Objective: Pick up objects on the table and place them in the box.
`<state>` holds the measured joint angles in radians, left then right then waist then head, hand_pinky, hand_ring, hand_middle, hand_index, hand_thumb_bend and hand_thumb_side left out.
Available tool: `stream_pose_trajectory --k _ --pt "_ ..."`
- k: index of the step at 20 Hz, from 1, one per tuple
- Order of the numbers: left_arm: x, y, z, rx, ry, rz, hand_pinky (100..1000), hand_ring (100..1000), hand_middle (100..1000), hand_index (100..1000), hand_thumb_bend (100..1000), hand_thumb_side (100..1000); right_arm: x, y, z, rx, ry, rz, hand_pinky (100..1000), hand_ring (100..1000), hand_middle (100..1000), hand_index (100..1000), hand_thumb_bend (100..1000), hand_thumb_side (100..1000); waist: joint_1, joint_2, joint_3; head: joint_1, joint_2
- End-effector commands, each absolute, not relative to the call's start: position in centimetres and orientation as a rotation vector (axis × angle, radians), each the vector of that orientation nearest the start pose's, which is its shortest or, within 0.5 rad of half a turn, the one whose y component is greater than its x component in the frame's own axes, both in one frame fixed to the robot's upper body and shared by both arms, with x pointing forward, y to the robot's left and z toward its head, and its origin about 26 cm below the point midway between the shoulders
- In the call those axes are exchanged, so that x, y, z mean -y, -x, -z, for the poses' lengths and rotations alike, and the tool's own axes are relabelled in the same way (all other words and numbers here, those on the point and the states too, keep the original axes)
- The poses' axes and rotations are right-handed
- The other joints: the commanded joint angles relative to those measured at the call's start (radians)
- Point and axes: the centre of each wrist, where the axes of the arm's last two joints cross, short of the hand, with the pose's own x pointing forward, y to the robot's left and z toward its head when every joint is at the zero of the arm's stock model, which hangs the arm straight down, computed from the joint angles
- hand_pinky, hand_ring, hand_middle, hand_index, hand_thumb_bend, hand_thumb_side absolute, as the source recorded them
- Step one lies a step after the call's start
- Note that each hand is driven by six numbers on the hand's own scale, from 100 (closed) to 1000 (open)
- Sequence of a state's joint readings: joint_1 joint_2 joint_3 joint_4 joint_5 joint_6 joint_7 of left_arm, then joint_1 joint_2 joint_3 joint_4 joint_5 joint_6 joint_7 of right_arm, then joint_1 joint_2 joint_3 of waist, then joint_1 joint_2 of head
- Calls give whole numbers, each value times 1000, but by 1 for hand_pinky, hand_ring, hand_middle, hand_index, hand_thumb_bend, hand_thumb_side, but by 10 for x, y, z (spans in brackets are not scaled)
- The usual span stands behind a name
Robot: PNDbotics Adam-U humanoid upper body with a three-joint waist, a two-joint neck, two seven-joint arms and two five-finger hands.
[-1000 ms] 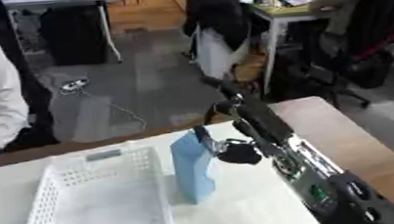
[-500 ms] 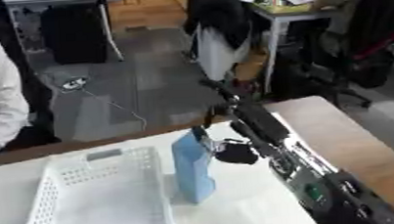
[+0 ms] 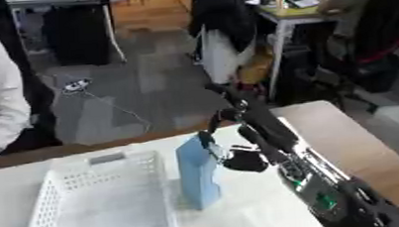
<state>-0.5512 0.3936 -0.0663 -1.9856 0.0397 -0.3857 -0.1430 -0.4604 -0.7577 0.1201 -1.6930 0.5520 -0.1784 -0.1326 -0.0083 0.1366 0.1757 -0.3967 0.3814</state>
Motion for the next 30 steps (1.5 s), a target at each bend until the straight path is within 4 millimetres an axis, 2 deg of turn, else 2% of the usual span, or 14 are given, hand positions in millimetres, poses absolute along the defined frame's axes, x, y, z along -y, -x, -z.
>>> stream_pose_trajectory --k 1,8,14,15,18,20,23,28,29,30 --pt "-226 -310 -280 -3202 -74 -910 510 435 619 612 851 756 331 -345 -242 2143 1136 -1122 985 1000 1000 543 218 768 -3 -10 3 -11 -18" --pt "-224 -310 -282 -3199 -84 -905 510 435 620 612 851 757 329 -345 -243 2175 1131 -1106 975 1000 1000 564 218 756 -5 -9 7 -13 -21" --pt "-225 -310 -282 -3199 -83 -906 510 435 619 611 851 757 329 -344 -242 2194 1126 -1084 961 1000 1000 678 214 746 -4 -8 7 -14 -21" --pt "-224 -310 -282 -3199 -83 -906 510 435 619 611 851 758 329 -344 -242 2197 1124 -1081 958 1000 1000 704 215 745 -4 -8 7 -14 -21" --pt "-224 -310 -282 -3197 -87 -903 510 435 619 611 851 758 328 -345 -245 2248 1102 -1028 926 994 1000 944 244 704 -3 -6 9 -16 -24" --pt "-223 -310 -283 -3194 -93 -899 510 435 619 611 850 758 326 -345 -247 2303 1074 -977 916 987 1000 1000 258 673 -2 -4 11 -19 -27" --pt "-221 -310 -284 -3191 -103 -892 511 435 619 611 850 758 324 -345 -249 2379 1036 -910 910 974 1000 1000 270 658 -3 -1 15 -22 -30" --pt "-219 -310 -287 -3184 -121 -881 512 436 620 611 848 759 321 -347 -246 2408 1006 -909 908 971 1000 1000 275 666 -6 2 22 -21 -32" --pt "-218 -310 -287 -3183 -124 -879 512 437 620 612 848 759 320 -348 -245 2408 1000 -915 908 972 1000 1000 301 649 -6 2 23 -20 -32" --pt "-218 -310 -288 -3182 -126 -877 512 437 620 611 847 758 319 -349 -244 2403 992 -924 907 972 1000 1000 265 678 -6 3 24 -20 -33"
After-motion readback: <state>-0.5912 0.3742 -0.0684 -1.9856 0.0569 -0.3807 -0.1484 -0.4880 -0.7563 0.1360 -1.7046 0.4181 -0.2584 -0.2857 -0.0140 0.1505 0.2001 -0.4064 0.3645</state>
